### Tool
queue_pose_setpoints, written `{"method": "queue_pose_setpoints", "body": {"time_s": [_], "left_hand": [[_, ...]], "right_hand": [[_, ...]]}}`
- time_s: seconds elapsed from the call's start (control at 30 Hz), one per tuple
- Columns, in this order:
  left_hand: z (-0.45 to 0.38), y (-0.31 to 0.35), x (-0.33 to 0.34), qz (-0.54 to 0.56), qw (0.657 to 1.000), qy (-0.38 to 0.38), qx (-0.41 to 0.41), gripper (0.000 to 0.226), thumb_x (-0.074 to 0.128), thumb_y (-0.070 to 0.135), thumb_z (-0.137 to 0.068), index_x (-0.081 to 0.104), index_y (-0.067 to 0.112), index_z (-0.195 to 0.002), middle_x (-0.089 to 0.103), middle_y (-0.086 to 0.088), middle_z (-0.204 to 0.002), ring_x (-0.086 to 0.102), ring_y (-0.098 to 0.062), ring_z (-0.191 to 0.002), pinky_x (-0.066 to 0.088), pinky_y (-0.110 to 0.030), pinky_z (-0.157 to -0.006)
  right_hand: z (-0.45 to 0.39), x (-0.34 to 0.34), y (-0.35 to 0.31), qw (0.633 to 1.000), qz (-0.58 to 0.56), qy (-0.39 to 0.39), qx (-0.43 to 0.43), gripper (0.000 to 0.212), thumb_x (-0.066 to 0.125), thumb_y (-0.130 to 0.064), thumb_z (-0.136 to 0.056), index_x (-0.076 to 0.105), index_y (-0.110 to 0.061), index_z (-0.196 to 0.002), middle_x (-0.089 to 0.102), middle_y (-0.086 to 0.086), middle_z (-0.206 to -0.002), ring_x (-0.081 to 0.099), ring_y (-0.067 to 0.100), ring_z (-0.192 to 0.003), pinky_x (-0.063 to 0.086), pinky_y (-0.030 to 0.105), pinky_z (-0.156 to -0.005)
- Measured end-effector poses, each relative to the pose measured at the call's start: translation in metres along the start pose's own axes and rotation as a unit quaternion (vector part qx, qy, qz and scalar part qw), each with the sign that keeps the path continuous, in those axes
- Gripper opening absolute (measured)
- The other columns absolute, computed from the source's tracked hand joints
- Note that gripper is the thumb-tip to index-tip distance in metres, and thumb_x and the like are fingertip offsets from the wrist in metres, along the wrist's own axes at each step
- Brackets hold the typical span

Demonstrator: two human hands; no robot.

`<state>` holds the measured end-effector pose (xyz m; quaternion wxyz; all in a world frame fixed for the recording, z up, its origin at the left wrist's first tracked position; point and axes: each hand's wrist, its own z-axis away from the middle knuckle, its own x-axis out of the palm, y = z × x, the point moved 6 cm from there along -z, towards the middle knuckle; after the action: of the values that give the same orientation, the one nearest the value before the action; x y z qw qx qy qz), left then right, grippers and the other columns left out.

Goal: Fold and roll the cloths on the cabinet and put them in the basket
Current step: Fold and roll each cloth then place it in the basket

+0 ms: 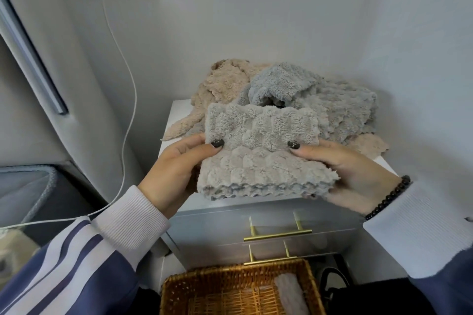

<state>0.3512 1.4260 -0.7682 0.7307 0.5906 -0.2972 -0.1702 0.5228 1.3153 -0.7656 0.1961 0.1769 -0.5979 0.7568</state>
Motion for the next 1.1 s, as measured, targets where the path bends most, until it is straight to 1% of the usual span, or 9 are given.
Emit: {"method": "queue_pose_setpoints", "body": {"time_s": [0.13, 0.27, 0.4, 0.5, 0.57, 0.63, 0.77, 0.93, 1.1], "left_hand": [[0.004, -0.002, -0.002, 0.023, 0.999, -0.023, -0.003, 0.044, 0.065, 0.013, -0.072, 0.067, 0.014, -0.116, 0.05, -0.033, -0.13, 0.045, -0.052, -0.116, 0.023, -0.066, -0.102], [0.008, -0.001, -0.006, 0.065, 0.995, -0.076, -0.001, 0.053, 0.057, 0.006, -0.075, 0.061, 0.017, -0.126, 0.057, -0.022, -0.13, 0.038, -0.055, -0.124, 0.026, -0.065, -0.102], [0.017, 0.004, -0.008, 0.059, 0.99, -0.129, 0.006, 0.062, 0.085, 0.024, -0.053, 0.07, 0.017, -0.113, 0.07, -0.014, -0.108, 0.063, -0.035, -0.09, 0.056, -0.035, -0.07], [0.025, 0.003, -0.013, 0.084, 0.985, -0.151, -0.004, 0.056, 0.092, 0.025, -0.042, 0.077, 0.013, -0.094, 0.074, -0.012, -0.094, 0.072, -0.024, -0.081, 0.06, -0.036, -0.07], [0.027, -0.001, -0.019, 0.073, 0.985, -0.157, -0.016, 0.054, 0.094, 0.026, -0.038, 0.078, 0.012, -0.088, 0.074, -0.012, -0.089, 0.073, -0.023, -0.077, 0.058, -0.037, -0.071], [0.026, -0.007, -0.028, 0.049, 0.988, -0.144, -0.037, 0.058, 0.096, 0.028, -0.032, 0.079, 0.011, -0.084, 0.074, -0.014, -0.085, 0.072, -0.024, -0.071, 0.058, -0.037, -0.069], [0.027, -0.017, -0.042, 0.0, 0.985, -0.147, -0.087, 0.062, 0.096, 0.027, -0.03, 0.078, 0.009, -0.087, 0.072, -0.02, -0.084, 0.071, -0.027, -0.068, 0.059, -0.036, -0.062], [0.028, -0.024, -0.051, -0.037, 0.983, -0.131, -0.126, 0.068, 0.087, 0.032, -0.031, 0.075, -0.001, -0.089, 0.067, -0.029, -0.091, 0.067, -0.034, -0.069, 0.059, -0.037, -0.058], [0.032, -0.02, -0.038, -0.159, 0.983, -0.083, -0.043, 0.071, 0.09, 0.058, -0.031, 0.079, 0.012, -0.083, 0.069, -0.012, -0.071, 0.061, -0.014, -0.055, 0.051, -0.021, -0.049]], "right_hand": [[-0.001, -0.008, 0.0, 1.0, -0.02, 0.005, -0.001, 0.095, 0.092, -0.011, -0.048, 0.049, 0.004, -0.132, 0.064, 0.022, -0.119, 0.065, 0.035, -0.105, 0.053, 0.047, -0.089], [0.003, -0.004, -0.001, 0.999, -0.03, -0.015, -0.014, 0.08, 0.095, -0.011, -0.037, 0.063, -0.012, -0.11, 0.068, 0.022, -0.109, 0.067, 0.03, -0.076, 0.052, 0.028, -0.054], [0.004, 0.004, 0.003, 0.995, -0.025, -0.1, -0.002, 0.058, 0.09, -0.01, -0.055, 0.071, -0.016, -0.109, 0.068, 0.016, -0.114, 0.069, 0.023, -0.084, 0.054, 0.024, -0.061], [0.001, 0.009, 0.01, 0.986, -0.053, -0.152, 0.036, 0.046, 0.079, -0.007, -0.072, 0.067, -0.009, -0.117, 0.066, 0.017, -0.118, 0.068, 0.021, -0.097, 0.054, 0.027, -0.08], [-0.001, 0.018, 0.015, 0.963, -0.133, -0.224, 0.071, 0.04, 0.053, 0.0, -0.091, 0.051, 0.003, -0.131, 0.054, 0.026, -0.131, 0.057, 0.034, -0.118, 0.045, 0.036, -0.1], [-0.008, 0.011, 0.021, 0.972, -0.102, -0.192, 0.084, 0.042, 0.053, -0.005, -0.087, 0.054, 0.003, -0.128, 0.052, 0.026, -0.132, 0.045, 0.039, -0.124, 0.039, 0.04, -0.099], [-0.01, 0.009, 0.025, 0.989, 0.037, -0.123, 0.072, 0.033, 0.073, -0.029, -0.059, 0.074, -0.008, -0.085, 0.063, 0.017, -0.103, 0.048, 0.035, -0.094, 0.041, 0.037, -0.074], [-0.008, 0.012, 0.03, 0.979, 0.198, -0.028, 0.046, 0.041, 0.084, -0.044, -0.053, 0.074, -0.017, -0.082, 0.053, 0.011, -0.087, 0.048, 0.02, -0.065, 0.044, 0.026, -0.051], [-0.002, 0.014, 0.03, 0.913, 0.405, 0.045, 0.003, 0.031, 0.086, -0.022, -0.064, 0.061, -0.023, -0.082, 0.059, -0.013, -0.085, 0.051, 0.001, -0.079, 0.04, 0.026, -0.073]]}}
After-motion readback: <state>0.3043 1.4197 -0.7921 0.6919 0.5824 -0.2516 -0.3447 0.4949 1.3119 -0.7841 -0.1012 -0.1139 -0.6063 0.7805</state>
